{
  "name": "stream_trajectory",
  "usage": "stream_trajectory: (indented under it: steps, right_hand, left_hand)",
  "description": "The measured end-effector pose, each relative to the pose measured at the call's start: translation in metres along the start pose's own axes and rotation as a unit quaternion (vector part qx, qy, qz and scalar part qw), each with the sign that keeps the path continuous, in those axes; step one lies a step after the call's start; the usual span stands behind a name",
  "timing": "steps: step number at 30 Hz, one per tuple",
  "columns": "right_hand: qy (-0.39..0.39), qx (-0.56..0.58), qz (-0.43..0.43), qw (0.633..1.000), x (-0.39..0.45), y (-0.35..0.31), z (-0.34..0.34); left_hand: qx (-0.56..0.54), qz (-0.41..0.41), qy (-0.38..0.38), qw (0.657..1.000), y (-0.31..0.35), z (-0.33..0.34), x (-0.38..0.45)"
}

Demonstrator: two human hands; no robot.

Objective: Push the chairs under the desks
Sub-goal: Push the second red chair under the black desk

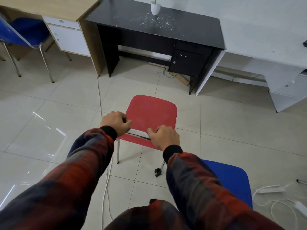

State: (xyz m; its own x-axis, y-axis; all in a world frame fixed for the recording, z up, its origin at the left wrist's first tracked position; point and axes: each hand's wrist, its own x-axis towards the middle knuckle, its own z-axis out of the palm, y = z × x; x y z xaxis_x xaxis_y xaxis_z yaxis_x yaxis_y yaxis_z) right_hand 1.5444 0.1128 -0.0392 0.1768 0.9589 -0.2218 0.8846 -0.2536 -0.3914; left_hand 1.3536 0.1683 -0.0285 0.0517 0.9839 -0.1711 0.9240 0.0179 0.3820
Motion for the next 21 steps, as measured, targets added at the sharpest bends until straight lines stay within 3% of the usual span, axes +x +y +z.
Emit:
stream_trajectory:
  steps: [8,21]
  right_hand:
    - [-0.008,-0.001,-0.025,1.0,0.031,0.051,-0.033]
    - [0.002,-0.001,-0.062,0.998,0.054,0.069,-0.043]
  left_hand:
    - [-0.007,-0.023,0.003,1.0,0.058,0.022,0.0]
    - [-0.013,-0.053,0.032,0.998,0.075,0.032,0.014]
